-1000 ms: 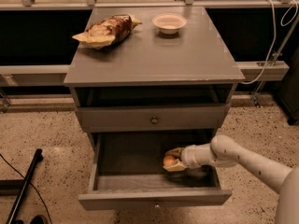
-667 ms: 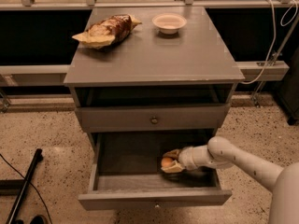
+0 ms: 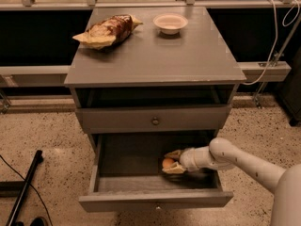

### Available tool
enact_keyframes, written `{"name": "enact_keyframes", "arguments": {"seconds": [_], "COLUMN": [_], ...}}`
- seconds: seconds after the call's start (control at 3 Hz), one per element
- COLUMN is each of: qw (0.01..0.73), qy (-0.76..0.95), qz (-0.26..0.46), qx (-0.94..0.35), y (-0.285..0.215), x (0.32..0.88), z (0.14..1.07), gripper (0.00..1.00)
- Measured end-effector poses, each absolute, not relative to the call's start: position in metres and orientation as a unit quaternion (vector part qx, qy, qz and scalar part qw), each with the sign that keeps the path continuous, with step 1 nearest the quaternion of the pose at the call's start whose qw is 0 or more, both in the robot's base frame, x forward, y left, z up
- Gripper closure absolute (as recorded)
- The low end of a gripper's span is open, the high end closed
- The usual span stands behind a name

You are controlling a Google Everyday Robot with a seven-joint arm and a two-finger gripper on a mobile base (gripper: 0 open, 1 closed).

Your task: Place orange into middle drawer

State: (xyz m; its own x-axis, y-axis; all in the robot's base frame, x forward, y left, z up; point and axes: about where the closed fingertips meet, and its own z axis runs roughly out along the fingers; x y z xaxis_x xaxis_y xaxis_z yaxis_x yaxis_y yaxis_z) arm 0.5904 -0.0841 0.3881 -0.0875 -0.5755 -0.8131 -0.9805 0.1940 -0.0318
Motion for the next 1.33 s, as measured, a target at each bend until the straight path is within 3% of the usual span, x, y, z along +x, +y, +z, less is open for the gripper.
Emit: {"name": "enact_keyframes", "arguments": {"seconds": [0.33,1.33], "qw": [0.362,0.400], "qy": [0.682,0.675], "qz": [0.279,0.289], "qx": [-0.570,-0.549], "y": [-0.084,-0.115], "x": [0.590,0.591], "z": [0.388,0.416], "gripper": [0.00,0.00]}}
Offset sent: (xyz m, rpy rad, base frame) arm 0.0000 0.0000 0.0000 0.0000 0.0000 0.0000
